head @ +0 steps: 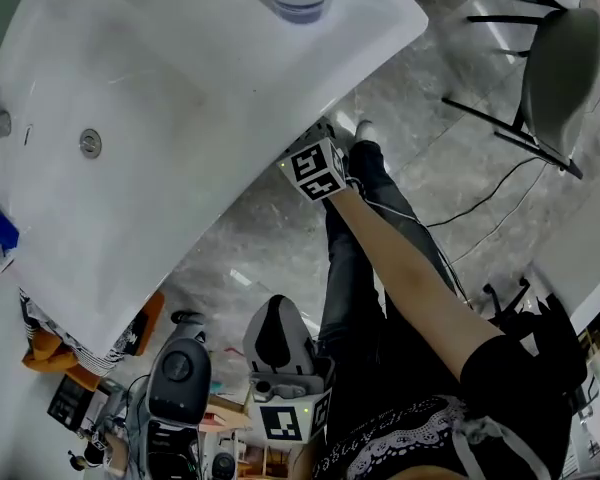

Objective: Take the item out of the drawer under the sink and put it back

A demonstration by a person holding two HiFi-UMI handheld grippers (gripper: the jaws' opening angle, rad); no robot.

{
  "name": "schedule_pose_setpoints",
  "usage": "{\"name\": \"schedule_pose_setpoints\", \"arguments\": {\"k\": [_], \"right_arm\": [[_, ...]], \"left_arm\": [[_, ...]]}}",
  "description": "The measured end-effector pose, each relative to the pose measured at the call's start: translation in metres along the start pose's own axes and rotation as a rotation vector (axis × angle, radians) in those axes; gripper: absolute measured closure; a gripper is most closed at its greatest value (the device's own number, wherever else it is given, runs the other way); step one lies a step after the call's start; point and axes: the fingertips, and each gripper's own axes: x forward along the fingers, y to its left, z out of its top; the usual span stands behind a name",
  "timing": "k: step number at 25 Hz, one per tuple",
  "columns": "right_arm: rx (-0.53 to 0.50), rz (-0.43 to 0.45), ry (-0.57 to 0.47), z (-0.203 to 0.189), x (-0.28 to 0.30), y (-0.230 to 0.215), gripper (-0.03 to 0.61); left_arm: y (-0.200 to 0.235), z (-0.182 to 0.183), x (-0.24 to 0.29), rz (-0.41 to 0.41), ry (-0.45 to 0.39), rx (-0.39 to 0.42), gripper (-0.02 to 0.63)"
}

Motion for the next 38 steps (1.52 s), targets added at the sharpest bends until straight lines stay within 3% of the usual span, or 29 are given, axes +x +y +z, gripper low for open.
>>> {"name": "schedule_pose_setpoints", "arguments": {"k": [4,9,18,31,38], "right_arm": [[-0.021,0.012,-0.013,0.0,0.005,-0.002,0.42],[-0.047,0.014,-0.019,-0.002,0.003,-0.002,0.43],[-0.06,0.003,-0.005,-0.006,-0.002,0.001,0.431],[-0.055,0.008,0.052,-0.062,-0.072,0.004,0.431],[-0.052,0.011,0.05,-0.066,-0.084,0.006,0.433]], "left_arm": [[0.005,-0.019,0.029,0.008,-0.02,0.036,0.611],[0.019,-0.05,0.056,0.051,0.022,-0.022,0.611],[0.031,-0.049,0.057,0.072,0.033,-0.046,0.611],[0.027,-0.049,0.052,0.056,0.016,-0.06,0.611],[0.02,-0.047,0.046,0.058,0.01,-0.047,0.611]]}}
